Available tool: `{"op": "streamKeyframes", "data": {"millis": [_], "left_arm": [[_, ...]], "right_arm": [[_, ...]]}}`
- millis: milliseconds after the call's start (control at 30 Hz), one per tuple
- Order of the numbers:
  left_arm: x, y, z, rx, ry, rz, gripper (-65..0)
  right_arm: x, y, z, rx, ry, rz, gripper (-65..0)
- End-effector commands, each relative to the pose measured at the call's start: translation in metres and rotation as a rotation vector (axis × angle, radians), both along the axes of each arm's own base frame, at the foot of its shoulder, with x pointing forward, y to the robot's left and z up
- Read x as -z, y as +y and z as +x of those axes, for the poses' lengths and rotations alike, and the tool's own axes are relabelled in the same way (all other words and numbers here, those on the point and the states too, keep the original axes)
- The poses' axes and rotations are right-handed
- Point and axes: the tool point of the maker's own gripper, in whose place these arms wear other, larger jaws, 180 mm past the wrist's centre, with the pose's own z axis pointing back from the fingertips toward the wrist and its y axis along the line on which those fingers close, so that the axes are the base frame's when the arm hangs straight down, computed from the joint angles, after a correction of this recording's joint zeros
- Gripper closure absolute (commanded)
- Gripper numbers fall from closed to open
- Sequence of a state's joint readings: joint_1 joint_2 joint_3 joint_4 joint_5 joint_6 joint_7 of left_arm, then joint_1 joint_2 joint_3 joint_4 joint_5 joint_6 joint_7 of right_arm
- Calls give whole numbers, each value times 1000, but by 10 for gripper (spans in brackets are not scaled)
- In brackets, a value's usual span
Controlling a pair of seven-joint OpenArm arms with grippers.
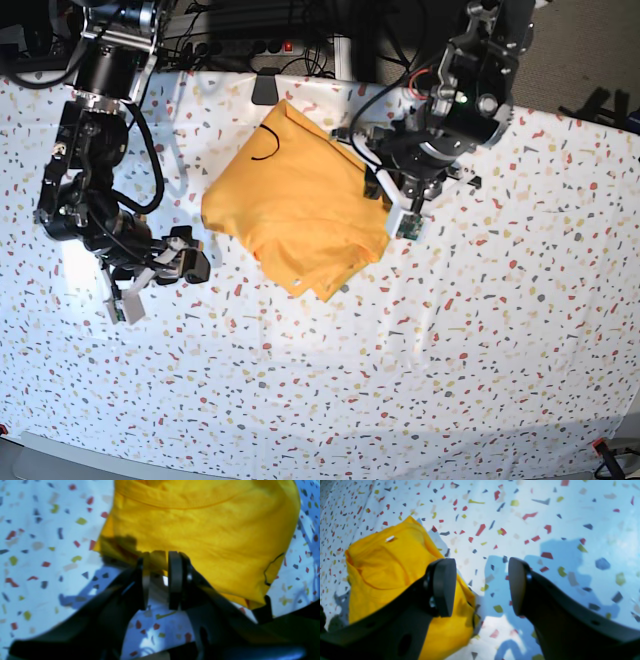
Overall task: Fold the T-shirt properly
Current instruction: 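Grasp the bundle's opposite edge with the right gripper and pull it flat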
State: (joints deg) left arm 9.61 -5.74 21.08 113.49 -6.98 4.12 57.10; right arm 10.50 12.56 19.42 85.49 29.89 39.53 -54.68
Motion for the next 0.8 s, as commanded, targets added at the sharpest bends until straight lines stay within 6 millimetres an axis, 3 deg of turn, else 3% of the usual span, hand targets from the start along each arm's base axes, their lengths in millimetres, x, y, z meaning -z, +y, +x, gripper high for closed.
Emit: {"op": "streamKeyframes", "data": {"millis": [0,200,467,767], "left_arm": [[-3,1,0,-1,-14,2,-127],[21,-8,-20,28,27,-35,-127],[34,-7,12,29,1,-19,-127],[64,-34,43,104,67,-42,-127]], "right_arm": [[-15,-3,9,-4,-52,-12,-320],[2,-2,-8,-13,13,-9,-320],[32,9,-45,-43,133,57,-320],[29,32,-63,-105,181,207,-320]]}}
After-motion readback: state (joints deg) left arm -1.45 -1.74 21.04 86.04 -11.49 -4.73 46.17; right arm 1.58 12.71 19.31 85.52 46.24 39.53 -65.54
